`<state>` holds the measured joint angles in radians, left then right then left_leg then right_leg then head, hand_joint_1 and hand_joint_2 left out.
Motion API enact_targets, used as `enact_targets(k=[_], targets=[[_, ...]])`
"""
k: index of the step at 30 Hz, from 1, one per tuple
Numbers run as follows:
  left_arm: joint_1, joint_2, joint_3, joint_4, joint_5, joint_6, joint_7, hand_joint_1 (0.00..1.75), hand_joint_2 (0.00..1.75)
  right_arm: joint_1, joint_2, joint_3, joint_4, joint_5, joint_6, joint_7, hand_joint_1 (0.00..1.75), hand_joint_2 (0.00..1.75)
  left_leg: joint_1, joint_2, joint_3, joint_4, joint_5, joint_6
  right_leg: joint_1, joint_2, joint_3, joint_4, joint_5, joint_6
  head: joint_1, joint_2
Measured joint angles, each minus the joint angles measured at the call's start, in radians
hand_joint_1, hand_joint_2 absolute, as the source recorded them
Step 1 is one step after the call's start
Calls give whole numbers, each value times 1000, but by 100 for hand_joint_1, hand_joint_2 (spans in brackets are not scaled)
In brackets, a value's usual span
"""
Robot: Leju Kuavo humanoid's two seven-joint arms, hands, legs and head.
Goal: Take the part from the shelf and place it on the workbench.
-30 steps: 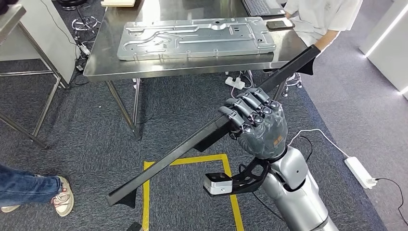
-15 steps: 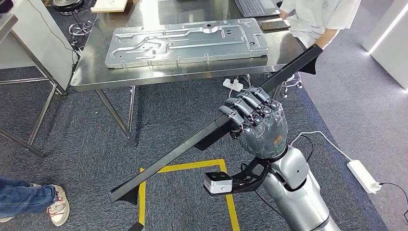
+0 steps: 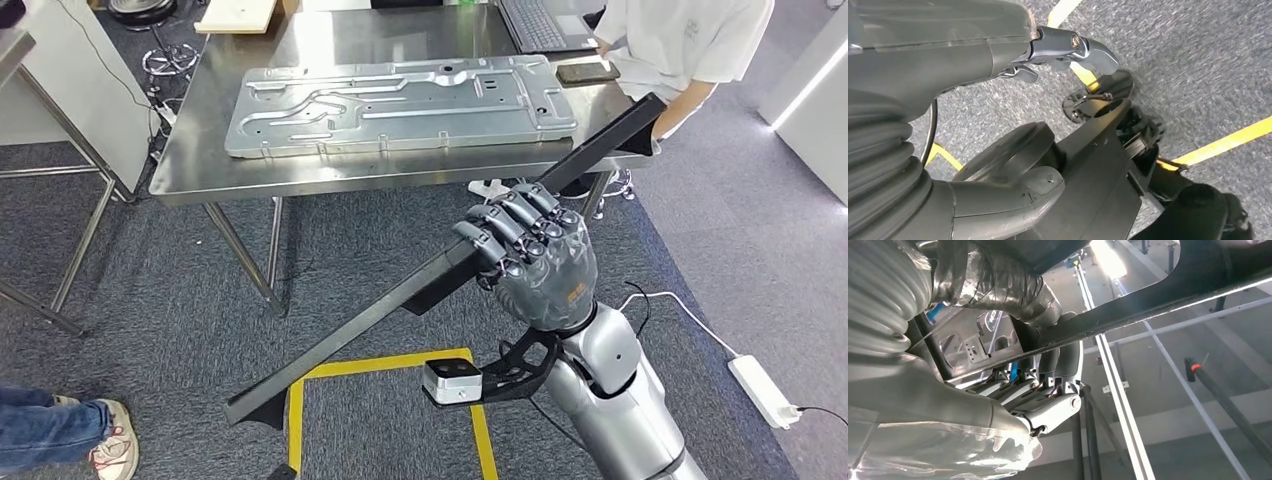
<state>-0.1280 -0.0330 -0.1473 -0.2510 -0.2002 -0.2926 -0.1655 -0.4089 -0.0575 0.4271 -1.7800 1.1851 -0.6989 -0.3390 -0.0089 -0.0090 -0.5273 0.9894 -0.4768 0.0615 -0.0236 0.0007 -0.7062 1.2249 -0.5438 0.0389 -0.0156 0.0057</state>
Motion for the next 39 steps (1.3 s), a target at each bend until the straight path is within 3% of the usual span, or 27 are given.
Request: enact_targets(k=[2, 3, 4, 6, 8, 10, 12, 14, 15, 16, 18, 19, 20, 22, 24, 26, 28, 30, 31, 32, 34, 35, 36, 39], targets=[[0, 0, -1, 0, 1, 0, 0, 0, 175, -1, -1, 3, 1, 0, 0, 5, 175, 175, 5, -1, 20, 9, -27, -13, -3, -1, 27, -119, 90, 4, 0, 0], [-2, 0, -1, 0, 1, 0, 0, 0, 175, -2, -2, 5, 2, 0, 0, 7, 175, 175, 6, -1, 25, 12, -39, -21, -2, -1, 37, -157, 113, -1, 0, 0], [-3, 0, -1, 1, 1, 0, -1, 0, 175, -2, -4, 6, 2, 0, 0, 8, 175, 175, 5, -1, 29, 15, -48, -29, -1, 0, 41, -177, 123, -9, 0, 0], [-5, 0, -2, 1, 1, -2, -2, 0, 175, -5, -6, 11, 3, -1, 0, 10, 175, 175, 5, -1, 36, 21, -55, -42, 2, 3, 49, -178, 109, -29, 0, 0], [-6, -1, -2, 1, 2, -3, -3, 0, 175, -8, -7, 14, 2, -1, 0, 11, 175, 175, 9, 1, 24, 65, -53, -50, 2, 4, 73, -184, 97, -44, 0, 0], [-8, -2, -3, 0, 3, -3, -3, 0, 175, -13, -8, 17, 2, -1, 0, 13, 175, 175, 13, 2, -39, 169, -63, -55, 4, 2, 104, -191, 78, -55, 0, 0], [-6, -2, -4, 1, 3, -3, -3, 0, 175, -16, -8, 23, 2, -1, 0, 15, 175, 175, 14, 3, -128, 273, -103, -60, 8, 2, 133, -193, 53, -59, 0, 0], [-1, -2, -6, 1, 4, -3, -2, 0, 175, -16, -8, 27, 2, -2, 0, 18, 175, 175, 14, 3, -188, 296, -139, -60, 12, 5, 168, -193, 25, -59, 0, 0], [1, -2, -7, 1, 4, -2, -2, 0, 175, -16, -8, 29, 2, -3, 0, 19, 175, 175, 14, 3, -201, 268, -131, -56, 14, 6, 190, -194, 8, -58, 0, 0], [2, -2, -8, 1, 4, -2, -2, 0, 175, -16, -8, 30, 2, -4, 0, 21, 175, 175, 14, 2, -205, 219, -89, -50, 16, 7, 212, -195, -9, -58, 0, 0], [6, -1, -9, 2, 4, 0, -2, 0, 175, -17, -9, 32, 4, -7, 0, 24, 175, 175, 7, 2, -204, 114, 47, -37, 19, 9, 249, -197, -43, -53, 0, 0], [6, -1, -9, 3, 4, 1, -2, 0, 175, -17, -10, 33, 4, -9, 0, 25, 175, 175, 0, 2, -200, 84, 96, -32, 17, 11, 261, -203, -56, -47, 1, 0], [7, 0, -9, 3, 4, 1, -2, 0, 175, -17, -11, 35, 5, -11, 1, 25, 175, 175, -6, 2, -195, 67, 117, -28, 15, 14, 271, -205, -63, -41, 1, 0], [4, 1, -9, 3, 4, 2, -2, 0, 175, -17, -12, 37, 5, -14, 1, 25, 175, 175, -13, 3, -168, 52, 103, -18, 9, 14, 281, -195, -55, -28, 0, 0], [1, 3, -9, 3, 5, 3, -3, 0, 175, -18, -14, 37, 4, -14, 0, 25, 175, 175, -12, 2, -129, 32, 89, -5, 7, 11, 248, -116, -24, -21, 0, 0], [-3, 5, -10, 3, 8, 5, -3, 0, 175, -19, -16, 38, 4, -15, 0, 25, 175, 175, -10, 1, -92, 22, 68, 3, 6, 9, 163, 0, -28, -17, 0, 0], [-3, 4, -10, 3, 12, 7, -3, 0, 175, -18, -19, 38, 4, -15, 0, 25, 175, 175, -10, -1, -57, 20, 42, 4, 7, 8, 78, 61, -103, -11, 0, 0], [0, 2, -10, 3, 14, 13, -3, 0, 175, -17, -22, 38, 4, -16, 0, 25, 175, 175, -10, -4, -17, 21, 12, 3, 8, 8, 25, 44, -169, -11, 0, 0], [0, 0, -10, 3, 15, 19, -3, 0, 175, -16, -23, 38, 4, -17, 0, 25, 175, 175, -10, -6, 5, 21, -5, 2, 10, 7, 11, 8, -154, -15, 0, 0], [1, -1, -10, 4, 17, 26, -2, 0, 175, -16, -24, 38, 4, -17, 0, 25, 175, 175, -10, -7, 24, 21, -23, 0, 12, 6, 3, -43, -88, -20, 1, 0], [-2, -2, -10, 5, 18, 36, 2, 0, 175, -13, -26, 39, 6, -17, 0, 24, 175, 175, -12, -11, 48, 28, -55, -9, 18, 6, -3, -134, 87, -33, 0, 0], [-4, -3, -10, 5, 19, 39, 3, 0, 175, -12, -28, 39, 6, -17, 0, 24, 175, 175, -13, -13, 52, 30, -66, -15, 21, 7, -5, -158, 148, -39, 0, 0], [-6, -3, -9, 5, 19, 41, 4, 0, 175, -11, -29, 39, 7, -17, 0, 24, 175, 175, -13, -15, 57, 33, -71, -20, 23, 8, -4, -165, 168, -45, 0, 0], [-7, -3, -10, 5, 21, 46, 7, 0, 175, -13, -30, 39, 7, -17, 0, 22, 175, 175, -12, -10, 43, 71, -73, -34, 18, 8, 15, -180, 163, -62, 0, 0]])
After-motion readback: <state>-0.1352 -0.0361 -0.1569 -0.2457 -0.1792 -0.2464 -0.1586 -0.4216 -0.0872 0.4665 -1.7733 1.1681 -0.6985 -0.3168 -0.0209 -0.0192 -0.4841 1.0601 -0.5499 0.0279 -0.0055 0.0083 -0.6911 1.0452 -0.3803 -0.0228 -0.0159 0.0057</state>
